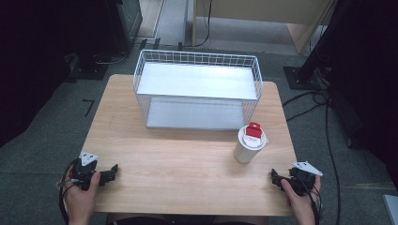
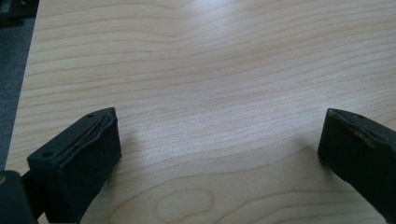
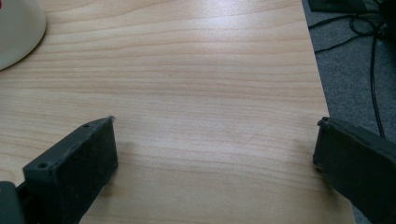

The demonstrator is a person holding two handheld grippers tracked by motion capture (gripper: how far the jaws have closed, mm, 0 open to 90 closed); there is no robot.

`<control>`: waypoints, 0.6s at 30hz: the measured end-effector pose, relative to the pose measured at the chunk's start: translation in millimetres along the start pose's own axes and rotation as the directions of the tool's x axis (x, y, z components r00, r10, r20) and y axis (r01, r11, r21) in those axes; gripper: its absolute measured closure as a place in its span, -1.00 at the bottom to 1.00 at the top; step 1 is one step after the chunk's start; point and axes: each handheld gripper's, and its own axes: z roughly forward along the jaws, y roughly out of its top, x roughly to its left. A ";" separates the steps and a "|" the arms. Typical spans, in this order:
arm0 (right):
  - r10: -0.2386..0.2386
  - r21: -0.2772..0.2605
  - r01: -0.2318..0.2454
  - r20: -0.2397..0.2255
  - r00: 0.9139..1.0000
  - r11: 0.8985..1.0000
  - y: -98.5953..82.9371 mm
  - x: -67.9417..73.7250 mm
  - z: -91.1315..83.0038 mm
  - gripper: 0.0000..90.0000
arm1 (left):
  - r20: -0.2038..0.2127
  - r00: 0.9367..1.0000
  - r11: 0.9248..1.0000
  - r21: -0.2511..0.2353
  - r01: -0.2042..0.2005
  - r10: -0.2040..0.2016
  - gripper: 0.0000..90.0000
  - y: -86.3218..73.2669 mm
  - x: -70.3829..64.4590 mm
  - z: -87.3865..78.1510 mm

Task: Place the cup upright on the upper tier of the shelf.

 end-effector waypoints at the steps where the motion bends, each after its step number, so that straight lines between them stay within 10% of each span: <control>1: -0.003 -0.005 0.003 -0.004 1.000 1.000 -0.3 0.3 -0.6 -0.95 | 0.000 1.000 1.000 0.000 0.000 0.000 -1.00 0.0 0.0 0.0; 8: -0.024 -0.027 0.024 0.001 1.000 0.999 -2.1 7.5 -4.0 -0.85 | 0.000 1.000 1.000 0.001 -0.001 0.001 -1.00 0.0 0.0 0.0; 18: -0.087 -0.092 0.077 -0.112 0.990 0.993 8.7 34.8 -9.0 -0.79 | 0.000 1.000 1.000 0.000 0.000 0.000 -1.00 -0.1 0.0 0.1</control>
